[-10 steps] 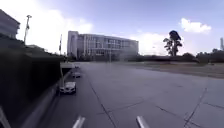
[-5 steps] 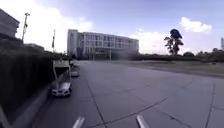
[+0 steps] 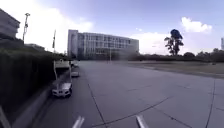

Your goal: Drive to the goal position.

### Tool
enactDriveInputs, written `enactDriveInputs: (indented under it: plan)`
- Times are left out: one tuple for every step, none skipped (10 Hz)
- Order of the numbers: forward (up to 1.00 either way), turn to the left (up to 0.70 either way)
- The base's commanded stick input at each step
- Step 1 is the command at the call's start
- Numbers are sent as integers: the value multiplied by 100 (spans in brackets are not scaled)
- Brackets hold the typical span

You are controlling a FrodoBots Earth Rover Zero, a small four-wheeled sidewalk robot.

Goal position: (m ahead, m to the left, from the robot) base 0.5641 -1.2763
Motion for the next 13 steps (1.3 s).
enactDriveInputs:
  plan:
    - [70, 0]
    - [70, 0]
    - [70, -27]
    - [70, -27]
    - [70, -27]
    - [70, -27]
    - [70, -5]
    - [4, -42]
    - [39, -35]
    - [70, -27]
    - [70, -27]
    - [70, -10]
    - [70, 0]
